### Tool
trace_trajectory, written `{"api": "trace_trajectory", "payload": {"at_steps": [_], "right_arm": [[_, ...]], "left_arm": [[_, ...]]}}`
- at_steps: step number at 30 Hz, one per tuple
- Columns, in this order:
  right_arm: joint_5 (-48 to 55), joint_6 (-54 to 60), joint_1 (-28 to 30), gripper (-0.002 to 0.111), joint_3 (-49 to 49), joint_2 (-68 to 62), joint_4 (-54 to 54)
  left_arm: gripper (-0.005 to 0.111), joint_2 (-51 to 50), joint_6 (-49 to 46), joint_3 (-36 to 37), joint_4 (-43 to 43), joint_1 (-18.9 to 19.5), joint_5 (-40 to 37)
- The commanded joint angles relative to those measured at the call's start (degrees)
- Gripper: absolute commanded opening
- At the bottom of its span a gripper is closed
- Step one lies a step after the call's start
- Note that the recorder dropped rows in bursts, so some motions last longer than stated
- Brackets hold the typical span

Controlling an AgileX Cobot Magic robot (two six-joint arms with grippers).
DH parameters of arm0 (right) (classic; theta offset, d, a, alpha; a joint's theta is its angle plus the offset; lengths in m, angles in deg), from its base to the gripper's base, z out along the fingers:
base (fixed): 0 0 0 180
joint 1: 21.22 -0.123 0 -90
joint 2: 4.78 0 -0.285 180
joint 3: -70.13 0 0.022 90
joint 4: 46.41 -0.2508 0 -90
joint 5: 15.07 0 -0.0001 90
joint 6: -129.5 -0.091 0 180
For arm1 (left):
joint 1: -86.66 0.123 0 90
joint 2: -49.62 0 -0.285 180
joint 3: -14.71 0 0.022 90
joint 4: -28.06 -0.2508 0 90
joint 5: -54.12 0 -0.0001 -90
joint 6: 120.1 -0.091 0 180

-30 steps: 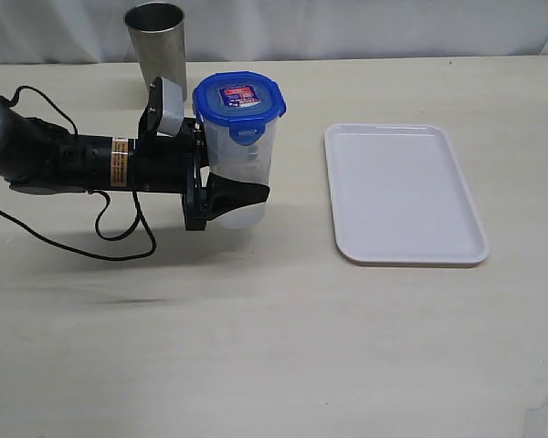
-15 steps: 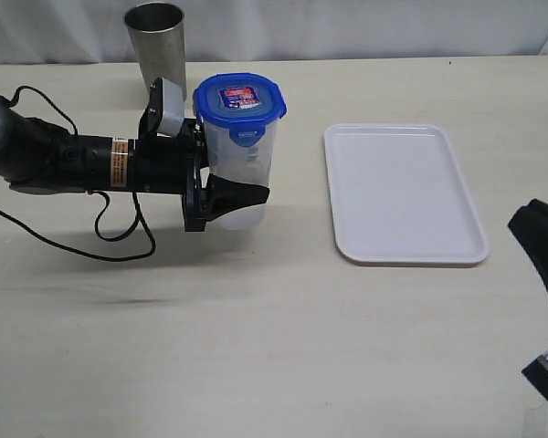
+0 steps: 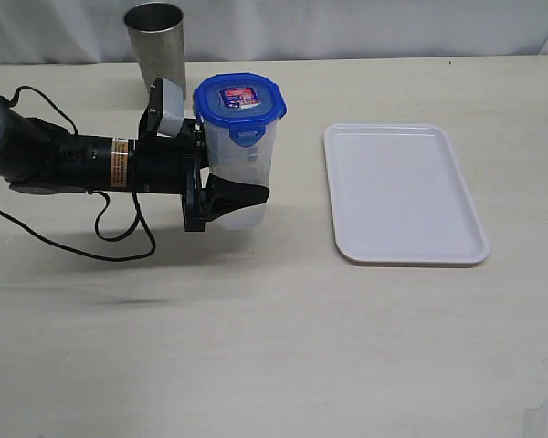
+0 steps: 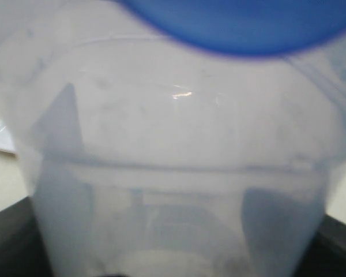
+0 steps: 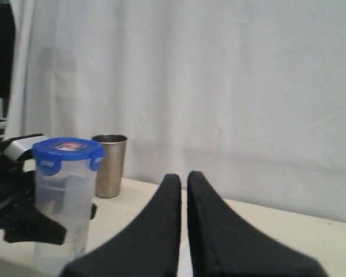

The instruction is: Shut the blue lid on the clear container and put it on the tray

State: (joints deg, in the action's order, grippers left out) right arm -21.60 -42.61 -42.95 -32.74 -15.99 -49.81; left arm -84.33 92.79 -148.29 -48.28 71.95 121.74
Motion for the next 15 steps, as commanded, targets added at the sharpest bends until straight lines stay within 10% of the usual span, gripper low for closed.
{"api": "trace_trajectory", "payload": {"at_steps": [1, 15], "right_arm": [[0.51, -0.12, 8.98, 0.004, 0.09, 2.18, 0.49], [0.94, -0.12, 19.22, 0.004, 0.09, 3.43, 0.49]], "left_arm": [[0.0, 1.03, 0.36, -0.11, 0.06, 0.07, 2.35], [0.0, 1.03, 0.36, -0.11, 0.32, 0.07, 2.35]]}}
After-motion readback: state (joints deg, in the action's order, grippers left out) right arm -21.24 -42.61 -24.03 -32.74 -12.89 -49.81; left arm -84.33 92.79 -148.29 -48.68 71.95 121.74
